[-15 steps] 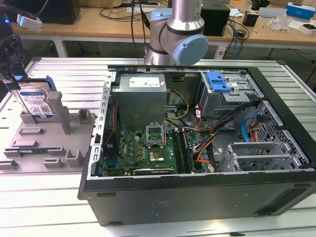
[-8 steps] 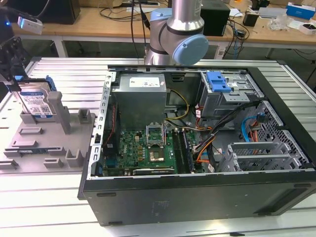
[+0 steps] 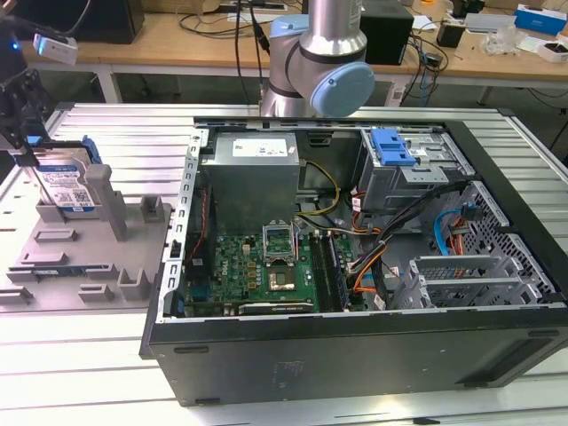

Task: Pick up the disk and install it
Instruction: 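Pick up the disk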

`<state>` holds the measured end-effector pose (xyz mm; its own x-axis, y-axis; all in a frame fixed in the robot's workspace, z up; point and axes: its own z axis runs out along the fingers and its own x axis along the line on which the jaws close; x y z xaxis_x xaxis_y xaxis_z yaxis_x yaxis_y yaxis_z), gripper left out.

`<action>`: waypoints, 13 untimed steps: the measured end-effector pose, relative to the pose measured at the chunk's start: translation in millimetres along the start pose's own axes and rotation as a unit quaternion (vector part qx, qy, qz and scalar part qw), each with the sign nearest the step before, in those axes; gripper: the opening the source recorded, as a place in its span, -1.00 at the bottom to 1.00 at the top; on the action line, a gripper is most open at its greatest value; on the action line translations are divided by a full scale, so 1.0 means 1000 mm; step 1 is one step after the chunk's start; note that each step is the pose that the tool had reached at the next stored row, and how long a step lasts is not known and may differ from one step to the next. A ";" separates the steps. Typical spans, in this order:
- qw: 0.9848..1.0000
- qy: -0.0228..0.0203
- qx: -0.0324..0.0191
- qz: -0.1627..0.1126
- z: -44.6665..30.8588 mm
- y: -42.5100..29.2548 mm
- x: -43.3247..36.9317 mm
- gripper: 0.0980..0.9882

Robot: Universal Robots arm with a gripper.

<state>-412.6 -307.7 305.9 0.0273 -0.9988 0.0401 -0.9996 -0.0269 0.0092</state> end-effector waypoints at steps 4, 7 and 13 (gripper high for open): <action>1.000 0.000 0.000 0.000 0.0018 0.0003 -0.0001 0.04; 1.000 0.000 0.000 0.000 0.0037 0.0012 -0.0002 0.00; 1.000 0.000 0.000 0.000 0.0055 0.0014 -0.0003 -0.30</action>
<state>-414.0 -307.7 300.5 0.0273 -0.9988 0.0401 -0.9996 -0.0270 0.0093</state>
